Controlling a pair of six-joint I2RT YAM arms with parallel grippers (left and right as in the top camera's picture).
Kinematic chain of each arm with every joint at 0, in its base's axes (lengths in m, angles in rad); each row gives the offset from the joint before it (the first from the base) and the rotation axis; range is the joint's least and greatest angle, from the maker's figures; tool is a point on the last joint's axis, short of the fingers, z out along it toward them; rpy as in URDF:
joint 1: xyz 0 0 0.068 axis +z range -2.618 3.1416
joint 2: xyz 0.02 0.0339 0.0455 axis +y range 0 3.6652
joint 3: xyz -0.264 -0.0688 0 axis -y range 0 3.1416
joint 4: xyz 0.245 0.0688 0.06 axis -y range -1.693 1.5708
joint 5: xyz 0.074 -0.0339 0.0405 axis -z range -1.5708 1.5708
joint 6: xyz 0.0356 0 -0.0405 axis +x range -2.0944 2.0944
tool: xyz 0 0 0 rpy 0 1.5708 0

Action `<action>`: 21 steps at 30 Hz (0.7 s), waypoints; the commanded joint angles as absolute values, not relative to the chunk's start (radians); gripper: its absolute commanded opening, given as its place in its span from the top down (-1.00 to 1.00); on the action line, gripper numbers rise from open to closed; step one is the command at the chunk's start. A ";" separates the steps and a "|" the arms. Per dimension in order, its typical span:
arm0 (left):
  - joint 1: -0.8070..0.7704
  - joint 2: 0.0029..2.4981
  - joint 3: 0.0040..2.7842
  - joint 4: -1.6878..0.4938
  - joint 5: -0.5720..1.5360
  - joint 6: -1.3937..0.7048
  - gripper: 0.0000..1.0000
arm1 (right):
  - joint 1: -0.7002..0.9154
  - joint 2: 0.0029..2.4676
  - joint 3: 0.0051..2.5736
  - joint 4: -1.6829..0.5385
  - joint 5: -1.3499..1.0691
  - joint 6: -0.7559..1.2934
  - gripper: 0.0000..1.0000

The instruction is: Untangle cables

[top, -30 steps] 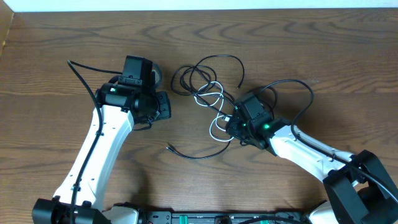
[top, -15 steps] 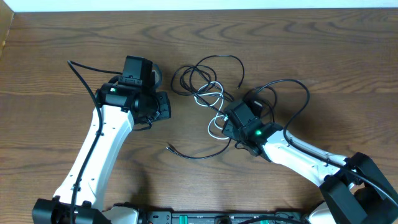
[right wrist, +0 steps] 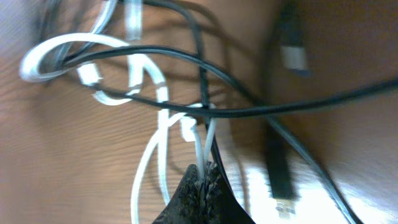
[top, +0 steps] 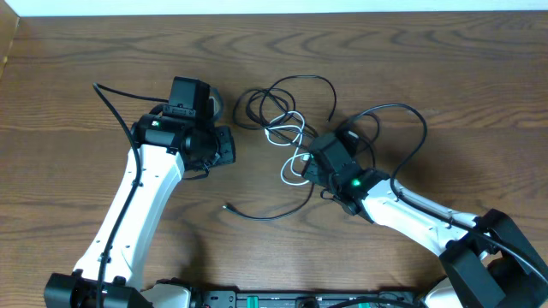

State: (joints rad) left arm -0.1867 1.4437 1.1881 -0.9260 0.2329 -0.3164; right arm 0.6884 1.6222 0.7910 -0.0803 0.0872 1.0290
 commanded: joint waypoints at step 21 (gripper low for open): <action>-0.186 1.436 1.196 -0.931 0.223 -0.311 0.17 | 0.185 1.230 1.332 -0.379 0.012 0.332 0.98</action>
